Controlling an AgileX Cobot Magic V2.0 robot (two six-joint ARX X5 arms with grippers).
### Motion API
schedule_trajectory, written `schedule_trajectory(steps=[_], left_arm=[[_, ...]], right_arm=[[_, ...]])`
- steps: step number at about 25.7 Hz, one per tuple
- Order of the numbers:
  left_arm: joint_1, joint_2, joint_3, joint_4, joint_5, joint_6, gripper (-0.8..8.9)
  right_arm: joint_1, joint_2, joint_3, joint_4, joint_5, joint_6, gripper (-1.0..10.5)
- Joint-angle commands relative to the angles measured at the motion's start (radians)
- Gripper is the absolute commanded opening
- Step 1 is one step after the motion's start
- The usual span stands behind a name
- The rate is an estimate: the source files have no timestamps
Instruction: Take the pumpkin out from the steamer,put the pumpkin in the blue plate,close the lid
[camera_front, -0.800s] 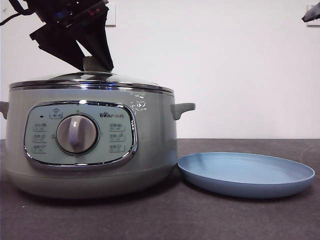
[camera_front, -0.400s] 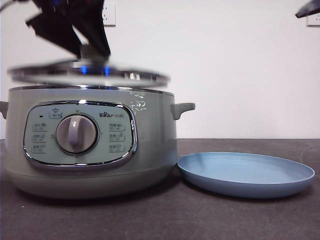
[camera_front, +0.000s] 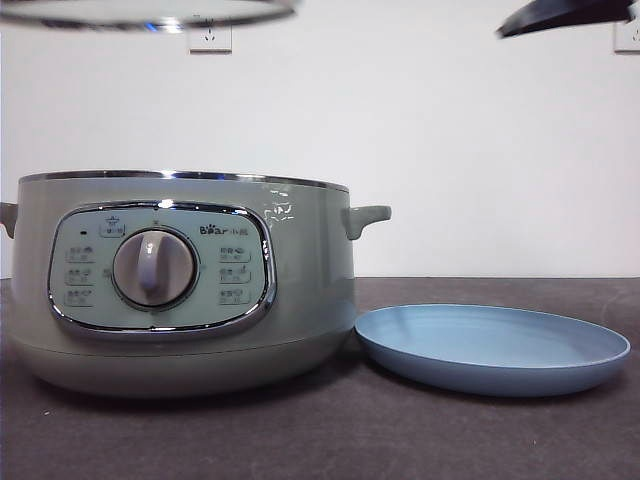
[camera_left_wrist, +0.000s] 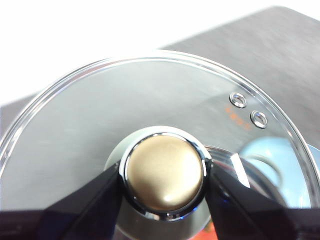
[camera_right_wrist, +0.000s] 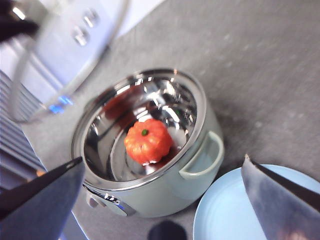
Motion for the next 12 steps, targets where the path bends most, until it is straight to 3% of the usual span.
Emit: schedule_trajectory(steps=[1, 8, 10, 12], left_arm=[[0.000, -0.080, 0.014, 0.027, -0.057, 0.004, -0.09], [0.000, -0.220, 0.014, -0.022, -0.213, 0.004, -0.09], [0.000, -0.270, 0.014, -0.047, -0.262, 0.005, -0.09], [0.000, -0.312, 0.014, -0.077, -0.301, 0.004, -0.09]], right_arm=[[0.093, 0.069, 0.039, 0.007, 0.053, 0.010, 6.0], [0.266, 0.274, 0.200, -0.007, 0.123, -0.003, 6.5], [0.326, 0.369, 0.301, -0.046, 0.188, -0.035, 7.6], [0.369, 0.469, 0.428, -0.122, 0.233, -0.089, 7.6]])
